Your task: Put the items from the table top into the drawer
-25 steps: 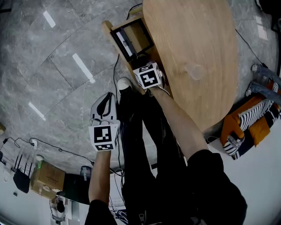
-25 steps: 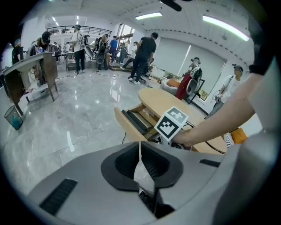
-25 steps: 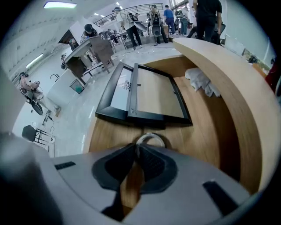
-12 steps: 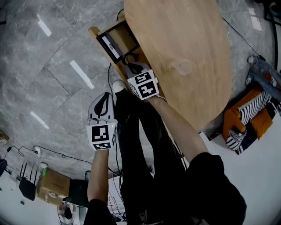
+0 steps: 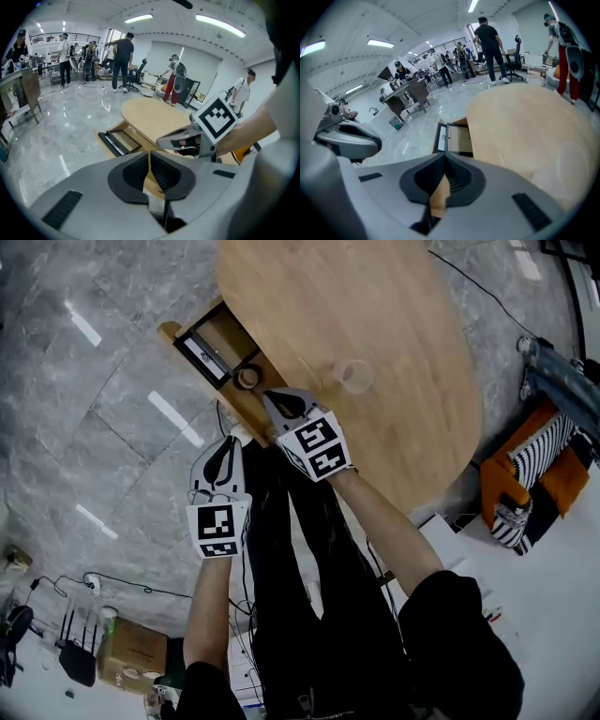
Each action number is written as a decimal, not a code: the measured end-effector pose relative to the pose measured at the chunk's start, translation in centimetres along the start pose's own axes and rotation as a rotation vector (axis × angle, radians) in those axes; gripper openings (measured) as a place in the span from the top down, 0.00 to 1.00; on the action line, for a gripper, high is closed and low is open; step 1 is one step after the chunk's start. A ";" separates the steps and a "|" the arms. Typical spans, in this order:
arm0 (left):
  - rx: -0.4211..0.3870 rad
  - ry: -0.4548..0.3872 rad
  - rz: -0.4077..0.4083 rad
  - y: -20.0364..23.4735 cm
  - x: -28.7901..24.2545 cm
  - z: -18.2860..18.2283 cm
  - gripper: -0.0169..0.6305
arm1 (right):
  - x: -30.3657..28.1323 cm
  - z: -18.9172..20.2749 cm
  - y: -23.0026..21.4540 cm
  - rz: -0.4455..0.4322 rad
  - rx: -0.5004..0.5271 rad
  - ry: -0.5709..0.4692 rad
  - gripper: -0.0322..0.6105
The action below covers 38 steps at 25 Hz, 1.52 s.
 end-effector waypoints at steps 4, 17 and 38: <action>-0.038 0.005 0.030 -1.6 -0.6 -0.5 0.93 | 4.1 0.2 -1.0 0.054 0.002 -0.043 0.93; -0.123 0.029 0.102 -5.8 -2.3 -1.1 0.93 | 11.7 1.6 -6.1 0.222 -0.013 -0.106 0.93; -0.138 0.035 0.104 -8.2 -2.5 -0.9 0.93 | 10.8 1.7 -8.8 0.317 0.337 0.072 0.70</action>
Point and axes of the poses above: the fingertips, and each gripper's own axes: x backward along the fingers, y to its left, z out of its underside, the point moved 6 cm from there along x, backward along the fingers, and after that the axes turned 3 degrees about -y, right-handed, at the moved point
